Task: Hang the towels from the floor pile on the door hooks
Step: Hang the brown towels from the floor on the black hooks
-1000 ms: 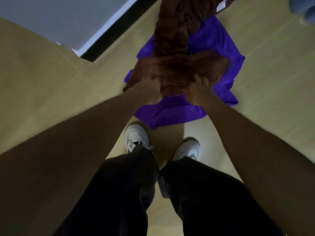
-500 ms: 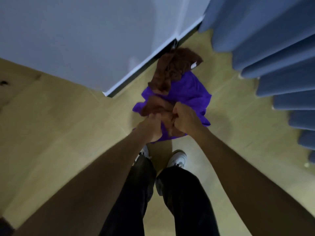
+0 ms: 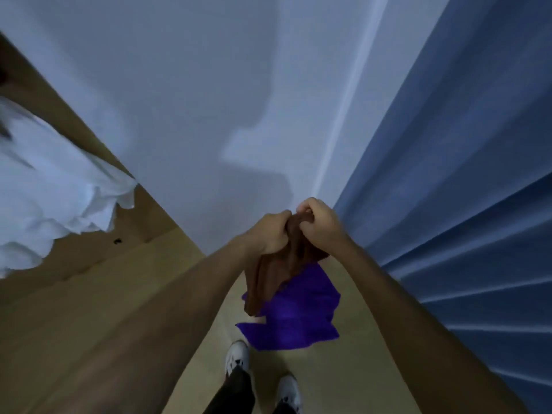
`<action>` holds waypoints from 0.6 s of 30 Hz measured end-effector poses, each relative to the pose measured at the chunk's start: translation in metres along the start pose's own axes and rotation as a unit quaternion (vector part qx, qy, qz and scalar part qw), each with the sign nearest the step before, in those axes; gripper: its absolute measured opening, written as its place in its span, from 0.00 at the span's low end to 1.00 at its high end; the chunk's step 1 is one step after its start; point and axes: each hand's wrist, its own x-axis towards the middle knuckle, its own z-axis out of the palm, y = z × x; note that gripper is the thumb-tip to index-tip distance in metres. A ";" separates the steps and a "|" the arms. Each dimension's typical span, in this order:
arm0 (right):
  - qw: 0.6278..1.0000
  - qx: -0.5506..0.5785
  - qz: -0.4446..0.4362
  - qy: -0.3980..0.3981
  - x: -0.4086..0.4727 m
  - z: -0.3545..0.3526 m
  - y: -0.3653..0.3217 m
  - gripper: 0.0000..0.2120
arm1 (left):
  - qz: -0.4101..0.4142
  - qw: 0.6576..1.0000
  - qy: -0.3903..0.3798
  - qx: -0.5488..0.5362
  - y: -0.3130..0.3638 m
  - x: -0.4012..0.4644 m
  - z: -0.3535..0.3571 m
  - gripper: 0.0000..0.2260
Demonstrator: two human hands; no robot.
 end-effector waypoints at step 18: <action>0.967 -0.093 -0.236 -0.019 -0.075 -0.096 -0.244 0.24 | -0.086 0.995 0.046 -0.037 0.084 -0.198 -0.192 0.10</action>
